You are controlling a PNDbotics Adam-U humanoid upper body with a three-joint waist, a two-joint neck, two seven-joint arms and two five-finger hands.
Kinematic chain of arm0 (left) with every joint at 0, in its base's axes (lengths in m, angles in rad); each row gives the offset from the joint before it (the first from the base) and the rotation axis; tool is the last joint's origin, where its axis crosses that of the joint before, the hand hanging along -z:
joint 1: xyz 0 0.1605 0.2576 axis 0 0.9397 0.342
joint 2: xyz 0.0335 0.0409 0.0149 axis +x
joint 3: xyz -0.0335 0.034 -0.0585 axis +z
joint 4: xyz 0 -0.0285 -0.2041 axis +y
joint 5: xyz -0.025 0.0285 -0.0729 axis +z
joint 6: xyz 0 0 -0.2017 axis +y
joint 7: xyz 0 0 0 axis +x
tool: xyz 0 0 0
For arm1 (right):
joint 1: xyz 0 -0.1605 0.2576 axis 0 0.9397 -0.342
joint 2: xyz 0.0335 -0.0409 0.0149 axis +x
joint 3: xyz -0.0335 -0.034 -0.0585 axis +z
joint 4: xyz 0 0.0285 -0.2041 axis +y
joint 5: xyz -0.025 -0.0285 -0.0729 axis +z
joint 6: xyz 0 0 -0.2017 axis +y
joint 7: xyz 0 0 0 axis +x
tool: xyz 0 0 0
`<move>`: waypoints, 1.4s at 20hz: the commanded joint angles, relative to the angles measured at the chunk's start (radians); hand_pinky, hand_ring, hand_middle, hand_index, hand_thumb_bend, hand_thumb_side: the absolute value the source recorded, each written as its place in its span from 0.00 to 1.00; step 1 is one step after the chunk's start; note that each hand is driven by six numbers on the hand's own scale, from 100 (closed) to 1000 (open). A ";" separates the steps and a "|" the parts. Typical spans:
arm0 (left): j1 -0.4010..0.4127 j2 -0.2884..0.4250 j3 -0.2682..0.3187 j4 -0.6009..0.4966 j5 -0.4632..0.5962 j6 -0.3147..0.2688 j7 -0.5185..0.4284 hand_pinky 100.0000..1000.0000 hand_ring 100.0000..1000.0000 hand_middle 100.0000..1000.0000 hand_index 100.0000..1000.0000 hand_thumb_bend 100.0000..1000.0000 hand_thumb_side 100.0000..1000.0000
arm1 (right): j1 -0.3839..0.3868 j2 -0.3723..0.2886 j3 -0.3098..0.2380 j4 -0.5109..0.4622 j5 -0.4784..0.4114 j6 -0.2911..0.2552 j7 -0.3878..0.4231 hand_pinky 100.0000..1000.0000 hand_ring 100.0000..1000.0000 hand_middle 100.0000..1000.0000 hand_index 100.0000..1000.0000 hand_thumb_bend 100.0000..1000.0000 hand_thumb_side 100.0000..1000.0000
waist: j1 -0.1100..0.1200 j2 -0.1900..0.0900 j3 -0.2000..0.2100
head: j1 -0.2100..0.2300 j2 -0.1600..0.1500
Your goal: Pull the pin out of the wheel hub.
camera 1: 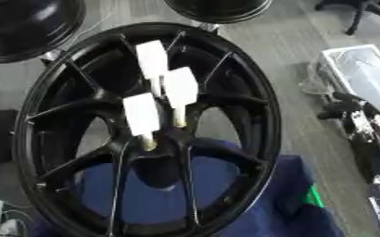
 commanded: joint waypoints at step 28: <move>-0.024 -0.350 0.025 -0.085 0.677 -0.042 0.566 0.73 0.73 0.71 0.80 0.02 0.65 | 0.007 -0.014 -0.002 -0.024 -0.020 -0.005 0.000 1.00 0.59 0.57 0.77 0.00 0.64 | -0.019 -0.029 -0.001 | 0.024 -0.003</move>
